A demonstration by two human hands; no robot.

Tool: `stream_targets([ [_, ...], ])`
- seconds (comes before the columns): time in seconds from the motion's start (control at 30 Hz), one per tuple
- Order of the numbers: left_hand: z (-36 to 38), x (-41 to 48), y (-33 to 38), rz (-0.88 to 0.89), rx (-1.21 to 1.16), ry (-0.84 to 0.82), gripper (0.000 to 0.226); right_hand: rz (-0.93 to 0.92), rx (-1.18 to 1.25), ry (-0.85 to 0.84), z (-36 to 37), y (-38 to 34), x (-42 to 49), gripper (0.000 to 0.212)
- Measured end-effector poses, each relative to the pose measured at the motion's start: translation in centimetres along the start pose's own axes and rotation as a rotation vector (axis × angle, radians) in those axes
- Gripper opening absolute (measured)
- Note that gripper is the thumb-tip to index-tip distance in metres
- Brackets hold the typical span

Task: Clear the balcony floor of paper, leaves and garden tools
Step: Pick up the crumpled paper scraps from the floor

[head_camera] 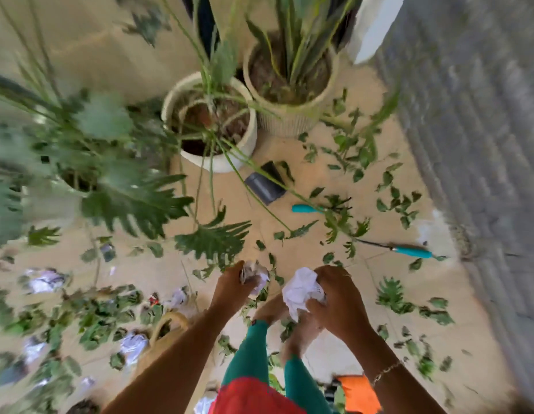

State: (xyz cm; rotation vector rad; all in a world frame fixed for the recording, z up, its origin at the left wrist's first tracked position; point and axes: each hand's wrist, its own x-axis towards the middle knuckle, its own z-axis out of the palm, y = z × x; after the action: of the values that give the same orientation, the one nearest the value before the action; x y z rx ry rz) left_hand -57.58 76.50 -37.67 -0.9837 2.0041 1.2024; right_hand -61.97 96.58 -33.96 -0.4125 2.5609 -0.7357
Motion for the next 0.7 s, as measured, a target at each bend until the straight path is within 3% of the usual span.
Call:
stream_targets([
  [0.13,-4.7,-7.4,4.1,0.065,-0.088,0.031,0.013,-0.063,-0.045,0.030,-8.2,-5.3,-1.0,0.034],
  [0.27,-9.7,-15.2,6.9,0.159,-0.205,0.147,0.037,-0.201,-0.097,0.051,-15.5,-11.2,-2.2,0.029],
  [0.37,-13.2,-20.4,7.7,0.177,-0.364,0.232,0.016,-0.326,-0.106,0.063,-19.1,-16.0,-3.3,0.026],
  [0.53,-18.8,-26.2,6.7,0.165,-0.564,0.393,0.021,-0.549,-0.097,0.090,-21.5,-24.4,-3.3,0.026],
  [0.7,-24.1,-29.2,2.7,0.086,-0.747,0.560,0.025,-0.689,-0.187,-0.056,-19.8,-32.6,-1.9,0.046],
])
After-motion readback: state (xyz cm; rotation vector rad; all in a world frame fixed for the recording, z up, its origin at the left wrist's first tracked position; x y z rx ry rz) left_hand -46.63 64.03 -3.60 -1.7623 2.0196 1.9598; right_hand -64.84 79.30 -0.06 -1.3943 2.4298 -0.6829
